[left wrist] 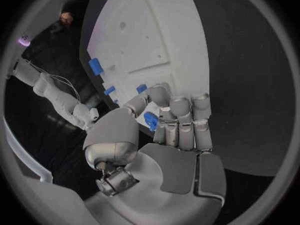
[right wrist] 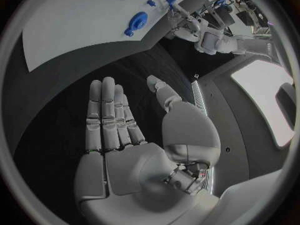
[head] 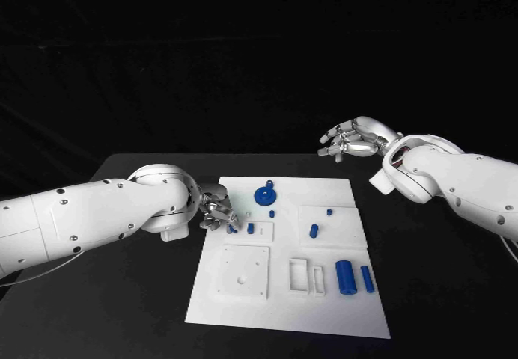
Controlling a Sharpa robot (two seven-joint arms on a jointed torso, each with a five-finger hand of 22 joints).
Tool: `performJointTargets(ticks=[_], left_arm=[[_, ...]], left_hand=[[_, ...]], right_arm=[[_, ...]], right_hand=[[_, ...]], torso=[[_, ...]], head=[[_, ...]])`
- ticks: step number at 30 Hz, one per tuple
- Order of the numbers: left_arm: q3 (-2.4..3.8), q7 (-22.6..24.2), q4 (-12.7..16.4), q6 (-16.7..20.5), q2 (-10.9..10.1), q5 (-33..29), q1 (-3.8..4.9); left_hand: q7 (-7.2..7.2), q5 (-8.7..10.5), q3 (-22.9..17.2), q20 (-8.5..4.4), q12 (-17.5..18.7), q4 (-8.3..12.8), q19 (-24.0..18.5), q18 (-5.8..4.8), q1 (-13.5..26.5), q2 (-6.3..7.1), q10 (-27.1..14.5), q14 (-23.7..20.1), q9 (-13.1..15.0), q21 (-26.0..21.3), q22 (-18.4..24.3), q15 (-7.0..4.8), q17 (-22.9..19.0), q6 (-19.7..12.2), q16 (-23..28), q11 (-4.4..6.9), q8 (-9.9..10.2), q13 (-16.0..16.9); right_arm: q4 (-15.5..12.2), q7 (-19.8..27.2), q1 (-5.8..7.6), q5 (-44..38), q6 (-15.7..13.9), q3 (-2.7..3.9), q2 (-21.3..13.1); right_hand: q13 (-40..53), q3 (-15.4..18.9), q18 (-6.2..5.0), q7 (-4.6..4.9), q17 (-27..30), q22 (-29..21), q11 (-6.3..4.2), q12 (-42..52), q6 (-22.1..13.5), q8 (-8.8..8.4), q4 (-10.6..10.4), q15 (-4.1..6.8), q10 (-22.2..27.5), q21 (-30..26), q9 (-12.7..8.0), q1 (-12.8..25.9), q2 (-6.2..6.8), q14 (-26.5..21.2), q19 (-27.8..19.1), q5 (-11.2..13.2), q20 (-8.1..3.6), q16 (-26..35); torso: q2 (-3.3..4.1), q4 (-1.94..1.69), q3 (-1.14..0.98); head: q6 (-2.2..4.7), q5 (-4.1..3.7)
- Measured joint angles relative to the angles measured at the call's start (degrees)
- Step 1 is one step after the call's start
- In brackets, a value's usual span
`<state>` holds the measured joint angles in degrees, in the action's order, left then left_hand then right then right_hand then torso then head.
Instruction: Assemble the parts on the task board
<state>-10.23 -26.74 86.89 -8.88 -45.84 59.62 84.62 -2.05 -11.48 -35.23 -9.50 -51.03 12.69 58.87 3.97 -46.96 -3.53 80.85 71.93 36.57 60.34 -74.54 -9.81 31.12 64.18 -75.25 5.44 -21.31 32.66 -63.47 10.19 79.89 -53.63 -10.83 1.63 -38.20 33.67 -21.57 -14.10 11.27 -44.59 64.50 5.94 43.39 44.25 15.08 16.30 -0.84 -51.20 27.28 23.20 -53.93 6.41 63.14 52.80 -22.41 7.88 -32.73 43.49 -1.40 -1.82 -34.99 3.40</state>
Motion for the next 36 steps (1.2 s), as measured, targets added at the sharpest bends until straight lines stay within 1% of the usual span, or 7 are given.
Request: performJointTargets(ticks=[4,8,10,15,21,29,36], left_arm=[[-0.1,-0.12,0.12,0.01,0.06,0.38,0.06],[-0.24,-0.16,0.24,0.06,0.09,0.69,0.14],[-0.37,-0.17,0.35,0.11,0.09,0.81,0.19],[-0.78,-0.17,0.7,0.35,0.11,1.22,0.34],[-1.01,-0.17,1.29,0.42,0.12,1.83,0.38],[-1.15,-0.09,2.19,0.79,0.01,2.8,0.27],[-1.3,0.31,3.28,2.32,-1.03,3.34,0.04]], left_hand=[[0.0,0.98,0.0,0.0,0.0,0.0,0.0,0.0,0.0,0.0,0.0,0.14,0.0,0.0,-0.07,-0.14,0.08,0.0,0.0,0.0,0.0,0.09],[0.0,3.64,-0.48,0.0,-0.22,-0.48,0.0,0.0,0.0,0.0,0.01,0.15,-0.01,0.0,-0.07,-0.14,0.08,0.01,0.0,-0.01,0.0,0.17],[0.0,3.94,-0.5,0.0,-0.22,-0.5,0.0,0.0,0.0,0.01,0.01,0.15,-0.01,0.0,-0.07,-0.14,0.12,0.01,0.0,-0.01,0.0,0.17],[0.0,3.99,-0.53,0.0,-0.22,-0.53,0.0,0.0,0.23,0.24,0.02,0.15,-0.01,0.0,-0.12,-0.14,0.13,0.02,0.0,-0.02,-0.29,0.17],[0.0,3.99,-0.57,0.0,-0.22,-0.58,0.0,0.0,0.39,0.4,0.16,0.16,-0.01,0.07,-0.12,-0.13,0.2,0.43,-0.22,-0.14,-0.47,0.23],[0.11,3.49,-0.88,-0.22,-0.62,-0.88,0.22,-0.02,0.62,0.63,0.19,0.25,-0.01,0.45,-0.28,-0.11,0.38,0.95,-0.54,-0.12,-0.44,0.5],[0.15,2.88,-0.91,-0.23,-1.11,-0.93,0.62,-0.02,0.6,0.61,0.28,0.61,-0.01,0.66,-0.41,-0.35,0.55,1.17,-0.91,-0.03,-0.27,0.68]], right_arm=[[0.0,0.0,-0.02,0.0,0.02,0.0,0.02],[0.01,0.0,-0.05,0.0,0.04,0.0,0.03],[0.02,0.0,-0.07,0.0,0.05,0.0,0.03],[-0.07,0.0,-0.1,0.0,0.06,0.0,0.02],[-0.12,0.0,-0.12,0.01,0.08,0.0,0.03],[-0.12,0.0,-0.15,0.02,0.09,0.0,0.04],[-0.08,-0.01,-0.18,0.02,0.1,0.0,0.01]], right_hand=[[-0.02,0.0,0.0,0.0,0.0,0.0,0.0,0.03,0.0,0.0,0.0,0.0,0.0,0.0,0.0,0.0,0.0,0.0,0.0,0.0,0.0,0.0],[-0.02,0.0,0.01,-0.01,-0.05,0.0,0.0,0.03,0.0,0.0,0.0,0.0,0.0,0.0,0.0,0.0,0.0,0.0,0.0,0.0,0.0,0.0],[-0.02,0.0,0.0,-0.01,-0.05,-0.01,0.0,0.03,0.01,0.0,0.0,0.0,0.0,0.0,0.0,0.0,0.0,0.0,0.0,0.0,0.0,0.0],[-0.02,0.0,0.01,-0.01,-0.05,0.04,0.0,0.03,0.01,0.0,0.0,0.0,0.0,0.0,0.01,0.0,0.0,0.0,0.0,0.0,0.0,0.0],[-0.08,0.0,0.01,-0.03,-0.04,0.04,0.0,0.03,0.02,0.0,0.0,0.0,0.0,0.0,-0.02,0.0,0.0,0.0,0.0,0.0,0.0,0.0],[-0.08,0.0,0.0,-0.04,-0.1,0.03,0.0,0.03,0.03,0.0,0.0,0.0,0.0,0.0,-0.05,0.0,0.0,0.0,0.0,0.0,0.0,0.0],[-0.08,0.0,0.01,-0.08,-0.1,0.03,0.0,0.03,0.07,0.0,0.0,0.0,0.0,0.0,-0.05,0.0,0.0,0.0,0.0,0.0,0.0,0.17]], torso=[[0.0,-0.01,-0.01],[0.0,0.0,-0.02],[0.0,0.01,-0.02],[0.01,0.02,-0.03],[0.0,0.02,-0.03],[0.0,0.05,-0.05],[0.0,0.05,-0.03]], head=[[0.03,-0.01],[-0.01,-0.04],[-0.07,-0.07],[-0.1,-0.14],[-0.13,-0.18],[-0.08,-0.21],[0.01,-0.25]])
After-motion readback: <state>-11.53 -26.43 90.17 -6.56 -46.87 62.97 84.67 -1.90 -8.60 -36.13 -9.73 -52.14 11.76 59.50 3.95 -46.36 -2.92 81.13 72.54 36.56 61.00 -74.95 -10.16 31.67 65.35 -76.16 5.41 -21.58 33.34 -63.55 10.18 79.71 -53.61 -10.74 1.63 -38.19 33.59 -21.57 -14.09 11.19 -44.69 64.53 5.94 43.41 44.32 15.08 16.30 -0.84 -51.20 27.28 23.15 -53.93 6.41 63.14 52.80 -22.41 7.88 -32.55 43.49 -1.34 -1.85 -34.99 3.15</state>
